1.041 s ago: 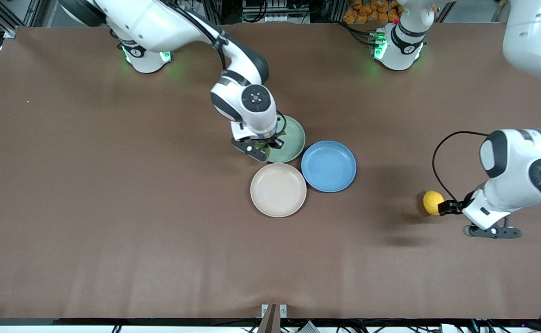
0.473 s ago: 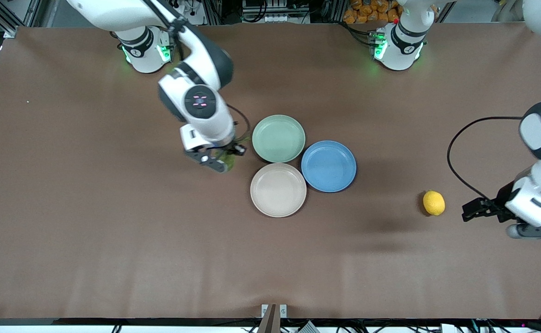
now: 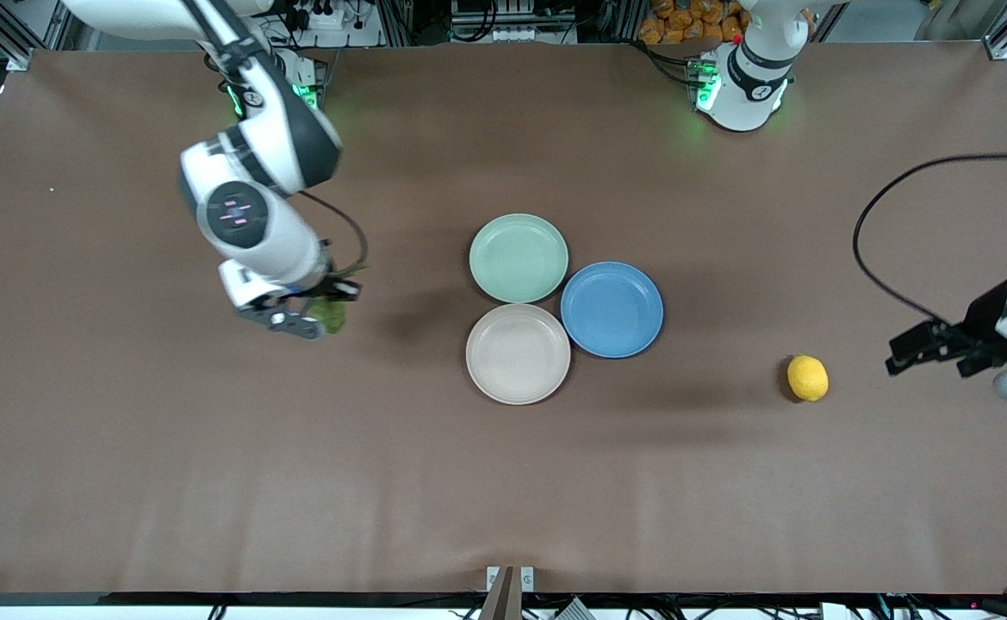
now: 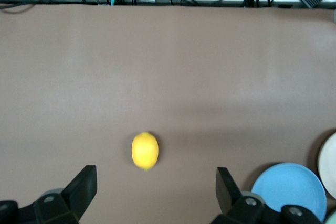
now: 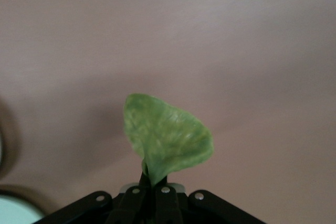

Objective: Pick lemon and lettuce from plates
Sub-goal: 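Lift the lettuce away with the right gripper while the left gripper withdraws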

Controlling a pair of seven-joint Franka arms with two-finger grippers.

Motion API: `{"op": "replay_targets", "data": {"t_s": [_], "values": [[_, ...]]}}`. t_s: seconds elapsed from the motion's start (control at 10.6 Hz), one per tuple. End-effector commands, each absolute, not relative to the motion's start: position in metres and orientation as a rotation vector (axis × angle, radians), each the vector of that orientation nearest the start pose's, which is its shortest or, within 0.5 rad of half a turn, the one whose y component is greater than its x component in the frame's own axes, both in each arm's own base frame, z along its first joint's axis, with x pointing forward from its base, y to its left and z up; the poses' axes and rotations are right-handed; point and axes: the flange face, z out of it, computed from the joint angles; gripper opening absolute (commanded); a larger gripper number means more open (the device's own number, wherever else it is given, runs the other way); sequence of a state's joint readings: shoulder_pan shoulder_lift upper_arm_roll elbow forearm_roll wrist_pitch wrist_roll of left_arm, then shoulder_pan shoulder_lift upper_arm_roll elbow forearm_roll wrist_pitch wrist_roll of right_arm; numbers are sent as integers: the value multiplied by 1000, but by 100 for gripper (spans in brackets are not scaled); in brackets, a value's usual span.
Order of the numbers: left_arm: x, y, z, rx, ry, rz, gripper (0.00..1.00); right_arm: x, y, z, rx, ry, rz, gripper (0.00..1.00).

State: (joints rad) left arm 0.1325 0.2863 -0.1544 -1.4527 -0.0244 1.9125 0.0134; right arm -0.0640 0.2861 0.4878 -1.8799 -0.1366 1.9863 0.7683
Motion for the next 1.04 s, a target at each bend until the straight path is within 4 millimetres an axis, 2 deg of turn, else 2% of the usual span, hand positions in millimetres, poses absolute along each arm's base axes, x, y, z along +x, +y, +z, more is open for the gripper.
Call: {"op": "replay_targets", "data": {"t_s": [0.0,0.19,0.28,0.47,0.76,0.95], "values": [[634,-4,578,-3209,-10,-219,100,545,136,378,-3197,349,200,0],[622,-3,592,-3199,-11,-199,100,551,88,370,-3191,289,252,0],[613,-5,601,-3180,-1,-192,100,554,55,360,-3176,274,293,0],[601,-6,615,-3175,0,-167,100,556,26,344,-3151,246,344,0],[588,-6,621,-3174,-5,-101,100,558,-4,304,-3094,224,434,0],[582,-10,620,-3174,-2,-86,100,559,-8,281,-3065,220,477,0]]}}
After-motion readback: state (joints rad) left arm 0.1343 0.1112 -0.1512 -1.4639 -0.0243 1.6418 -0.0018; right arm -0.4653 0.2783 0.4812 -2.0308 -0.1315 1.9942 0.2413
